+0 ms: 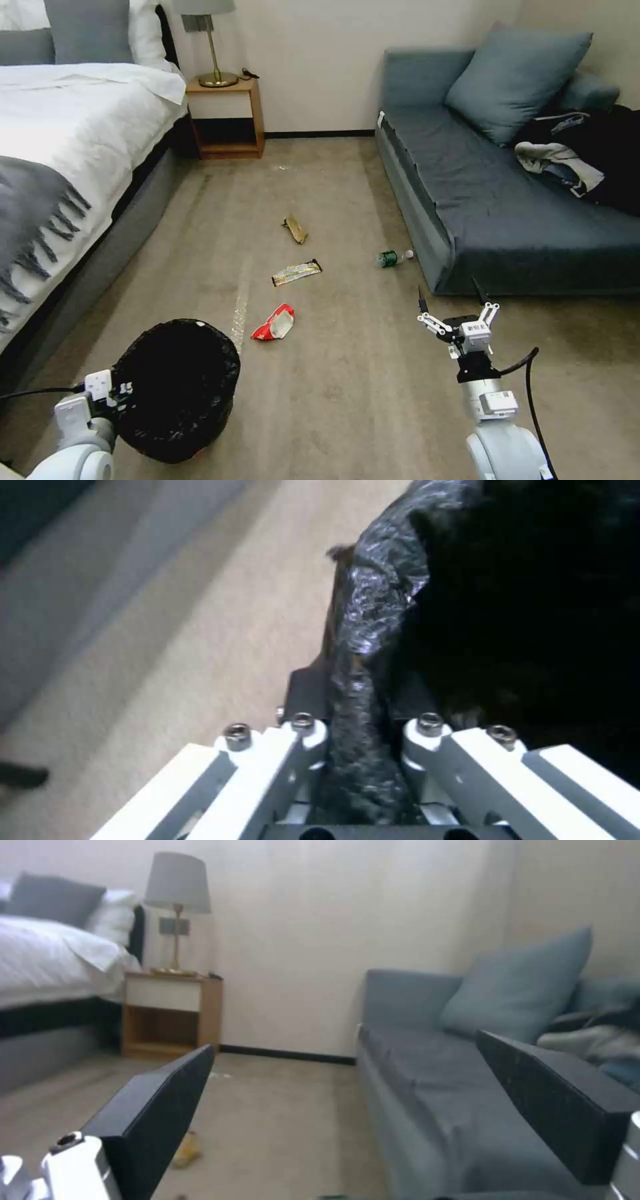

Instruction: Pick up the trash bin, then pick up the garbage on the floor and place it into the trash bin.

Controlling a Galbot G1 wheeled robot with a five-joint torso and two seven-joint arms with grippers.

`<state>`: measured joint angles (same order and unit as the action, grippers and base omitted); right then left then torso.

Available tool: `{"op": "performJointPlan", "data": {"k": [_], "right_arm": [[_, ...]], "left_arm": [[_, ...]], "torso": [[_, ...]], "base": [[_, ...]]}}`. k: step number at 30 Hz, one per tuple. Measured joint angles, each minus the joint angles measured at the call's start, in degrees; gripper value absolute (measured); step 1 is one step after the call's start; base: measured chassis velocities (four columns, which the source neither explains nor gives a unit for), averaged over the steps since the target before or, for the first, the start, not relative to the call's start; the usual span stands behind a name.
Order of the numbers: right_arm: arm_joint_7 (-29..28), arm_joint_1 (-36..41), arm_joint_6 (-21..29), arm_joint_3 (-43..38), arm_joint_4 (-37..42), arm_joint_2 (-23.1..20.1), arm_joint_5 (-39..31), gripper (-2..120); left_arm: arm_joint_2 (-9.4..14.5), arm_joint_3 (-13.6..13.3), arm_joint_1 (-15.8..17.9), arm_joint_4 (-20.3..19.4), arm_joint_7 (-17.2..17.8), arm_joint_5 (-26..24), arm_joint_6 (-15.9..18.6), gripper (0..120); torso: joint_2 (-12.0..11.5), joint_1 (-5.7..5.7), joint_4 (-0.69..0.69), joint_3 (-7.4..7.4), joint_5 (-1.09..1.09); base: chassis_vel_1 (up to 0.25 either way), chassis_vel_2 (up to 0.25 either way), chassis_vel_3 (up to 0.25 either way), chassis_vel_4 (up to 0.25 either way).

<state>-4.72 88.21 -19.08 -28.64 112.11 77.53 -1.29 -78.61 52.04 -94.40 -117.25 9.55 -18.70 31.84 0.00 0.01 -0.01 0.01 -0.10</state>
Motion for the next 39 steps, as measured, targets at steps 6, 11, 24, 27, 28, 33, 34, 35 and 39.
{"op": "performJointPlan", "data": {"k": [6, 11, 24, 27, 28, 33, 34, 35, 39], "right_arm": [[1.8, 0.0, 0.9, 1.8, 0.7, -1.2, -9.2, 100], [3.8, -0.5, -1.3, 2.8, -0.6, -2.1, -10.3, 100], [6.0, -0.3, -5.5, 3.1, -2.4, -1.0, -4.6, 100], [6.7, -0.1, -6.0, 3.0, -2.5, -1.0, -4.5, 100], [7.0, 0.0, -6.1, 3.0, -2.5, -1.0, -4.4, 100], [7.6, 0.1, -6.9, 2.9, -2.9, -1.0, -4.5, 100], [7.7, 0.1, -7.0, 2.9, -2.9, -1.0, -4.7, 100], [7.8, 0.2, -7.2, 2.9, -3.0, -1.0, -4.8, 100], [8.0, 0.2, -7.8, 2.8, -3.3, -0.9, -5.1, 100]], "left_arm": [[3.3, -1.4, 1.0, -1.9, 1.6, 10.8, -6.6, 4], [7.9, -1.8, 3.4, -1.7, 1.3, 12.6, -4.7, 4], [7.1, -1.2, 3.8, 0.0, 0.1, 11.4, -3.6, 3], [7.0, -0.8, 3.7, -0.4, -0.5, 10.9, -3.0, 3], [6.9, -0.7, 3.7, -0.7, -0.7, 10.8, -2.9, 3], [6.6, -0.6, 3.5, -1.2, -1.0, 10.7, -2.8, 3], [6.5, -0.6, 3.5, -1.2, -1.0, 10.8, -2.8, 3], [6.5, -0.6, 3.5, -1.3, -1.1, 10.8, -2.8, 3], [6.3, -0.5, 3.5, -1.3, -1.3, 10.8, -2.8, 3]], "torso": [[0.0, 0.0, 0.02, 0.0, 0.03], [0.0, 0.0, -0.02, 0.0, 0.1], [0.0, 0.0, 0.01, 0.0, 0.1], [0.0, 0.0, 0.01, -0.01, 0.09], [0.0, 0.0, 0.01, -0.01, 0.1], [0.0, 0.0, 0.01, -0.01, 0.1], [0.0, 0.0, 0.01, -0.01, 0.1], [0.0, 0.0, 0.01, -0.01, 0.1], [0.0, 0.0, 0.01, -0.01, 0.1]], "base": [[0.0, 0.0, 0.0, 0.0], [0.0, 0.0, 0.0, 0.0], [0.0, 0.0, 0.0, 0.0], [0.0, 0.0, 0.0, 0.0], [0.0, 0.0, 0.0, 0.0], [0.0, 0.0, 0.0, 0.0], [0.0, 0.0, 0.0, 0.0], [0.0, 0.0, 0.0, 0.0], [-0.009, 0.007, 0.013, -0.013]]}}
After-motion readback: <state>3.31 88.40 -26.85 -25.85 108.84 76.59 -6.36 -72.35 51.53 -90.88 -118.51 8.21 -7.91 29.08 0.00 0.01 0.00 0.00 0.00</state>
